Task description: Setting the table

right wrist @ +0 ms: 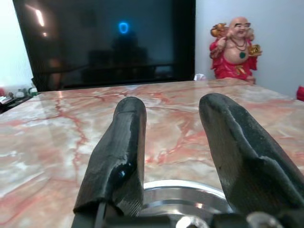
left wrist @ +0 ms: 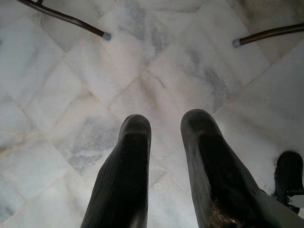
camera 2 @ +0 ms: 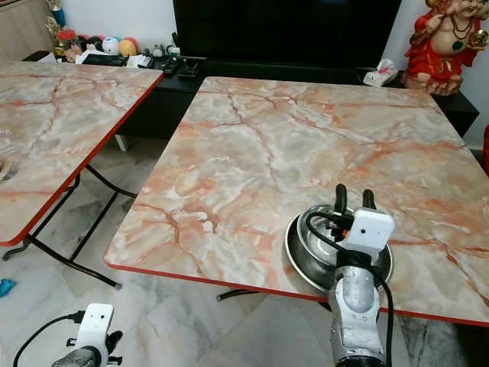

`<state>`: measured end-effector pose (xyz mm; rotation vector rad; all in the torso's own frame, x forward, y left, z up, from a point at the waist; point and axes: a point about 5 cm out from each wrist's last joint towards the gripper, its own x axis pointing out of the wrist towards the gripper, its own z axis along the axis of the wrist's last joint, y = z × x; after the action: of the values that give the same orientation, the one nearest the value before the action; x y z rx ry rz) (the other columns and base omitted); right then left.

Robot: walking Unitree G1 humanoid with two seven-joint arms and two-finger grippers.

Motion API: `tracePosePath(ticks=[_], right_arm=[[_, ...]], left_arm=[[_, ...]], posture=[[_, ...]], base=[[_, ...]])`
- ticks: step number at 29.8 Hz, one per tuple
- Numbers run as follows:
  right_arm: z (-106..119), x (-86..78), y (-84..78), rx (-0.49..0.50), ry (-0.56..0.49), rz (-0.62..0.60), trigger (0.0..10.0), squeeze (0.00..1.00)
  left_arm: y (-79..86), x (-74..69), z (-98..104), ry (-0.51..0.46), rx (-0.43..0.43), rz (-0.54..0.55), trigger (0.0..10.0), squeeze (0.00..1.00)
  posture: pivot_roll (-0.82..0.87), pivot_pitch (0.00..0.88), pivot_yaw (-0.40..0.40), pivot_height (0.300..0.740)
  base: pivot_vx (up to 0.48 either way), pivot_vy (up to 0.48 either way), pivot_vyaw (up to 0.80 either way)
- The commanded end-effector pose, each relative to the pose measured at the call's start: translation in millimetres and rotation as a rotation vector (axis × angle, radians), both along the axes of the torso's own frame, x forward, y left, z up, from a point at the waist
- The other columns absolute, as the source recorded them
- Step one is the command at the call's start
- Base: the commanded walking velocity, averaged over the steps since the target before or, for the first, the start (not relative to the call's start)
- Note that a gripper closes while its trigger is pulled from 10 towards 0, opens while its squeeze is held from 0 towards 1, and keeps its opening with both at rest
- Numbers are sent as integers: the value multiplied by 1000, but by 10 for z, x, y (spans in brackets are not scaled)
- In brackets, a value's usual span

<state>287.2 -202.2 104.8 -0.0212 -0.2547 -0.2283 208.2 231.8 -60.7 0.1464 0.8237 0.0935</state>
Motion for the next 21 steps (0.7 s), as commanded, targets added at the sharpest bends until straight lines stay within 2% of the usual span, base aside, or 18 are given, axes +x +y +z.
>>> tracePosePath(ticks=[1, 21], right_arm=[[32, 34, 23, 4, -20, 7, 10000, 0], [103, 114, 118, 13, -42, 51, 10000, 0]], left_arm=[[24, -79, -41, 30, 1, 10, 10000, 0], [18, -7, -5, 9, -5, 37, 10000, 0]], posture=[[96, 0, -12, 740], [121, 0, -21, 740]], base=[[0, 266, 0], [0, 277, 0]])
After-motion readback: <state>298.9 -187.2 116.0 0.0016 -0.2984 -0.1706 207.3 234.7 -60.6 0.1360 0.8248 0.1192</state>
